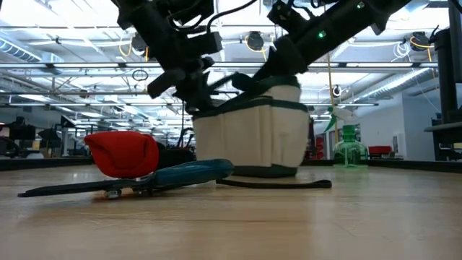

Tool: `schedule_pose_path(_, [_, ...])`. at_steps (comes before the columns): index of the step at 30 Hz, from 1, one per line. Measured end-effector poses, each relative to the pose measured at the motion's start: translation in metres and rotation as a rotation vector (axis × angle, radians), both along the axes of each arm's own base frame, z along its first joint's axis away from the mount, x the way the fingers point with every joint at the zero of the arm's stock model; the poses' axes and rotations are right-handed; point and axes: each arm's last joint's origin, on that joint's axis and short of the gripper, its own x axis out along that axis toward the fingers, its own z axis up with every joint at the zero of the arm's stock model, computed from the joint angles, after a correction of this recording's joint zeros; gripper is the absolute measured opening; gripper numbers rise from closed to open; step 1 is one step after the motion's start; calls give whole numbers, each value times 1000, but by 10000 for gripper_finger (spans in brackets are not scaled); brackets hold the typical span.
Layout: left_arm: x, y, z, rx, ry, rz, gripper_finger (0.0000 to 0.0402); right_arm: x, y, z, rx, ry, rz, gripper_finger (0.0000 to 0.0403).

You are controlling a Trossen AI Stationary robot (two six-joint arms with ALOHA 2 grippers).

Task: Pick & Place Garden tools in Gardening bag
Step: Put the left green shear scissors into the gardening bag

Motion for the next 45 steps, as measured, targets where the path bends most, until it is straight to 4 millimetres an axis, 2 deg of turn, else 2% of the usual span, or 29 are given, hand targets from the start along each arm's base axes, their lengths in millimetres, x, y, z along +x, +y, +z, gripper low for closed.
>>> schedule_pose_path(5, [-2,-4,-2,-28,4,67,28,4,1,9,3,-96,9,264])
schedule_pose_path(11, [-2,-12,-2,-63,-14,92,63,7,2,22,29,-246,7,259])
schedule_pose_path(23, [-6,-40,4,100,-49,142,137,8,2,22,120,-298,-27,249])
schedule_pose_path(29, [-23,-62,19,150,-91,212,158,7,3,21,179,-315,-40,245])
schedule_pose_path(36, [-49,-81,46,-8,-208,308,161,4,11,15,236,-324,-31,236])
schedule_pose_path(42, [-81,-94,52,-289,-101,389,161,-1,23,9,297,-385,-3,228])
schedule_pose_path(45, [-88,-101,51,-460,-17,437,161,-3,30,10,298,-430,32,226])
